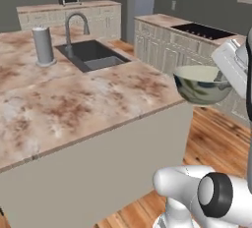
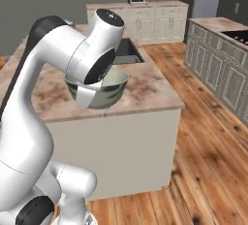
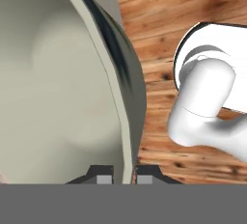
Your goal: Pick up the bowls from the cabinet and place each bowl in front of a stool on the dining counter.
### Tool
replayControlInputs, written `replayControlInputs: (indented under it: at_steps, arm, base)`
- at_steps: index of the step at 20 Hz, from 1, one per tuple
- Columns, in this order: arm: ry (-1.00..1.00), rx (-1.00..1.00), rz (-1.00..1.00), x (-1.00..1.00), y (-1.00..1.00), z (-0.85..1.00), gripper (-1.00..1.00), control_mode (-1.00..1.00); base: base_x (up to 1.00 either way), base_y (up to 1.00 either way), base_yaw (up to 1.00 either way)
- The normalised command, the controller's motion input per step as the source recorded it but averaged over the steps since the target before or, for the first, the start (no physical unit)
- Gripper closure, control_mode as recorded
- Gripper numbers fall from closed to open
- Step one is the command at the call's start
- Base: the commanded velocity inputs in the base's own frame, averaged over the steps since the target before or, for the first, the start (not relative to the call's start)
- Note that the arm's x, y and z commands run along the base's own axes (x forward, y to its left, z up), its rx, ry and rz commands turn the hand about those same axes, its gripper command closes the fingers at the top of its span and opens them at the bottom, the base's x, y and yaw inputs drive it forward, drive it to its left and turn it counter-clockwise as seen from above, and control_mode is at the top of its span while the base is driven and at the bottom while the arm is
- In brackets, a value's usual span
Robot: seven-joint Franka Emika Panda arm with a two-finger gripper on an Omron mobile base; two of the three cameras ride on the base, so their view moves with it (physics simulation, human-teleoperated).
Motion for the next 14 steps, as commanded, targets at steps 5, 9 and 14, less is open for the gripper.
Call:
replayControlInputs:
  at_steps: [5, 9, 14]
  arm:
    - [0.0, 0.0, 0.0, 0.0, 0.0, 0.0, 1.0, 1.0]
    - [0.0, 0.0, 0.0, 0.0, 0.0, 0.0, 1.0, 1.0]
    - [0.0, 0.0, 0.0, 0.0, 0.0, 0.0, 1.0, 1.0]
  base:
    - [-0.17, 1.0, 0.2]
    - [0.18, 1.0, 0.24]
    - [0.31, 1.0, 0.29]
